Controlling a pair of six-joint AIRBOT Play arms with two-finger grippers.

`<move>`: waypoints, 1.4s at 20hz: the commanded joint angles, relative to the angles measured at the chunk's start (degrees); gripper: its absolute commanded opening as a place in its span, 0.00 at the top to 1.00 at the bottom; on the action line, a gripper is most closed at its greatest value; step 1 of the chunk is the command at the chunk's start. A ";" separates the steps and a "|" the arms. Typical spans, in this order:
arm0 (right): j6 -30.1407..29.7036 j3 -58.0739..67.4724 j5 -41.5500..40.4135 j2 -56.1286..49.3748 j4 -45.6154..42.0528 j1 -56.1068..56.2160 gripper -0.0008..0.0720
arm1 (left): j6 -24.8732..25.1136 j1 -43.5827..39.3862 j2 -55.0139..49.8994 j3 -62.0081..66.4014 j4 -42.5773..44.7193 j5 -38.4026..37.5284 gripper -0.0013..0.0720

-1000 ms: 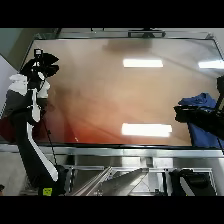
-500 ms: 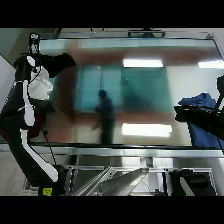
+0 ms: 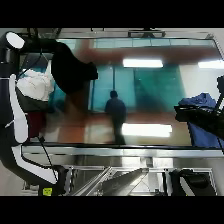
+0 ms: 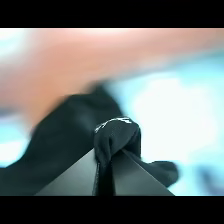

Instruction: Fold the shirts.

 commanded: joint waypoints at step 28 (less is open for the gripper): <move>-21.24 7.13 -0.42 -39.45 17.44 -0.02 0.46 | -15.32 -21.90 34.86 -77.42 -13.86 -1.27 0.01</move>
